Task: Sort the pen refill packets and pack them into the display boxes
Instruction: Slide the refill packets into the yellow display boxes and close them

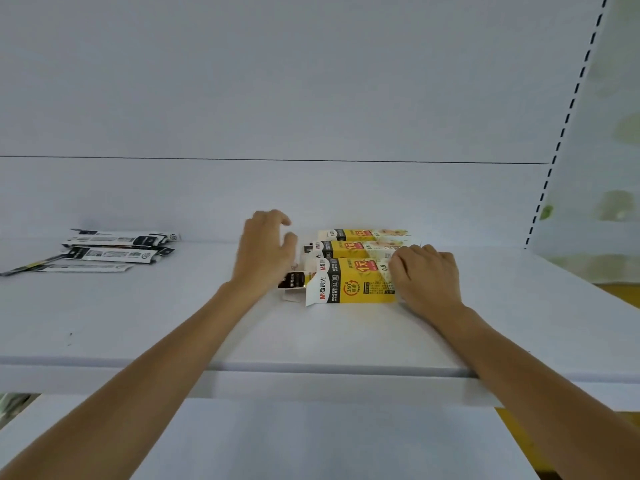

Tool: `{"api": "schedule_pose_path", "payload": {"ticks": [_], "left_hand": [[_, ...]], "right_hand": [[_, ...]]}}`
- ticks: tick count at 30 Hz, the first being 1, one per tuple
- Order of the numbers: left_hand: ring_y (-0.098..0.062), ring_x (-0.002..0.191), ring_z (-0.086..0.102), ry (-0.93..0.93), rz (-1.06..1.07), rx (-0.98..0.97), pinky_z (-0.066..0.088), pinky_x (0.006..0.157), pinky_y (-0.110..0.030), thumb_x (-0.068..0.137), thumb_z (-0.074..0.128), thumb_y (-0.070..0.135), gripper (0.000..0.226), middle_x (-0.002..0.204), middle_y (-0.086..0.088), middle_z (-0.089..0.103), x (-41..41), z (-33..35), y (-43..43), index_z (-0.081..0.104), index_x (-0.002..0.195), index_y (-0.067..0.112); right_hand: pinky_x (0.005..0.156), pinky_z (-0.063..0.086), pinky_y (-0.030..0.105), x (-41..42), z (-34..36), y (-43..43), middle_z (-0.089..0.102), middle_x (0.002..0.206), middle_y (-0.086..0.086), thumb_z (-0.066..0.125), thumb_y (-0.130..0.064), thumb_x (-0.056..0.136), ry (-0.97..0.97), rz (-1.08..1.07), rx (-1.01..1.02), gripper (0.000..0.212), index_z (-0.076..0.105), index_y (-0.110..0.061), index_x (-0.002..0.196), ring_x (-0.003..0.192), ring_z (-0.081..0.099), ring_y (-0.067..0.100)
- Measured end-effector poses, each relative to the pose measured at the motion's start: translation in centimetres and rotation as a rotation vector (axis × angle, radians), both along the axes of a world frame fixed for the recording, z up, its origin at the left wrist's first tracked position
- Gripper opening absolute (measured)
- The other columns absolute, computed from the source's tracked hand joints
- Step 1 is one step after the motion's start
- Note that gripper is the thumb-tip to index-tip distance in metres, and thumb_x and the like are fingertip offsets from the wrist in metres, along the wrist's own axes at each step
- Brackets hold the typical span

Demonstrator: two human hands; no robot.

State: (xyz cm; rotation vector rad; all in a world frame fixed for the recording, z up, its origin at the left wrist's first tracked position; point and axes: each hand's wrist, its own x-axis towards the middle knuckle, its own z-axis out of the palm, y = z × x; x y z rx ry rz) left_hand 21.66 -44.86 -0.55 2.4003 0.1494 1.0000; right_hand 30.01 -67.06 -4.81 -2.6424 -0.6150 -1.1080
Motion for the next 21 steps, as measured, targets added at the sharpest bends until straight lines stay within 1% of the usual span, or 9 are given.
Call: {"api": "schedule_pose_path", "payload": {"ticks": [1,3,5,7,11,14,16,19,21], "left_hand": [[-0.024,0.115,0.047,0.109,0.079,-0.020,0.035,0.089,-0.030,0.092,0.045,0.021,0.028,0.123,-0.006,0.052,-0.3,0.2,0.7,0.052,0.118,0.012],[-0.025,0.110,0.052,0.415,0.183,-0.066,0.038,0.087,-0.033,0.091,0.043,0.034,0.031,0.118,-0.002,0.055,-1.1,-0.3,1.9,0.051,0.116,0.018],[-0.023,0.101,0.058,0.514,0.145,-0.211,0.043,0.085,-0.032,0.087,0.046,0.039,0.029,0.109,0.000,0.062,-1.5,-1.3,2.7,0.054,0.108,0.020],[-0.019,0.090,0.063,0.452,0.050,-0.354,0.045,0.073,-0.024,0.086,0.052,0.030,0.020,0.096,0.000,0.067,-1.5,-1.7,2.5,0.058,0.100,0.017],[-0.011,0.083,0.057,0.330,-0.094,-0.323,0.038,0.056,-0.009,0.084,0.061,0.013,0.009,0.083,0.005,0.066,-1.3,-1.8,0.3,0.062,0.093,0.017],[-0.005,0.080,0.059,0.366,-0.178,-0.200,0.040,0.057,-0.002,0.087,0.060,0.013,0.011,0.084,0.007,0.065,-0.9,-2.1,-1.4,0.068,0.094,0.016],[-0.007,0.085,0.058,0.399,-0.200,-0.126,0.037,0.061,-0.004,0.091,0.054,0.013,0.017,0.088,0.008,0.064,-0.6,-2.6,-1.8,0.069,0.100,0.015],[-0.002,0.083,0.059,0.292,-0.191,-0.247,0.038,0.062,-0.002,0.092,0.055,0.017,0.015,0.089,0.013,0.064,-0.4,-3.0,-1.5,0.067,0.099,0.022],[-0.005,0.083,0.058,0.235,-0.145,-0.295,0.038,0.060,-0.001,0.091,0.057,0.019,0.010,0.089,0.011,0.064,-0.3,-3.1,-1.3,0.066,0.096,0.023]], "right_hand": [[0.065,0.028,0.031,0.2,0.0,0.1,0.058,0.067,0.000,0.018,-0.034,0.081,0.002,0.000,0.013,0.048,0.060,-0.012,0.071,0.066,0.046,0.021],[0.063,0.027,0.030,0.4,-0.1,0.3,0.056,0.061,0.001,0.020,-0.033,0.080,-0.028,0.010,0.048,0.047,0.058,-0.011,0.066,0.061,0.042,0.021],[0.059,0.027,0.030,0.3,-0.3,0.4,0.047,0.052,-0.002,0.023,-0.031,0.078,-0.093,0.019,0.087,0.040,0.051,-0.012,0.057,0.055,0.037,0.020],[0.056,0.027,0.028,0.0,-0.3,0.6,0.034,0.049,-0.007,0.029,-0.027,0.076,-0.152,0.018,0.122,0.033,0.045,-0.014,0.051,0.050,0.032,0.018],[0.055,0.027,0.028,-0.1,-0.1,0.6,0.030,0.049,-0.008,0.031,-0.025,0.075,-0.171,0.013,0.126,0.029,0.041,-0.015,0.050,0.048,0.030,0.017],[0.062,0.028,0.031,0.1,-0.1,0.4,0.040,0.056,-0.006,0.027,-0.027,0.079,-0.037,0.021,0.069,0.029,0.044,-0.015,0.059,0.058,0.038,0.020],[0.067,0.028,0.032,0.2,-0.1,0.2,0.047,0.063,-0.004,0.024,-0.030,0.080,0.023,0.042,0.061,0.033,0.050,-0.013,0.066,0.066,0.043,0.020],[0.072,0.028,0.033,0.1,0.1,0.2,0.049,0.067,-0.005,0.023,-0.032,0.080,0.064,0.043,0.094,0.037,0.053,-0.013,0.070,0.072,0.045,0.019],[0.075,0.028,0.033,0.0,0.1,0.4,0.051,0.068,-0.005,0.021,-0.035,0.080,0.068,0.030,0.138,0.043,0.056,-0.013,0.069,0.074,0.046,0.019]]}}
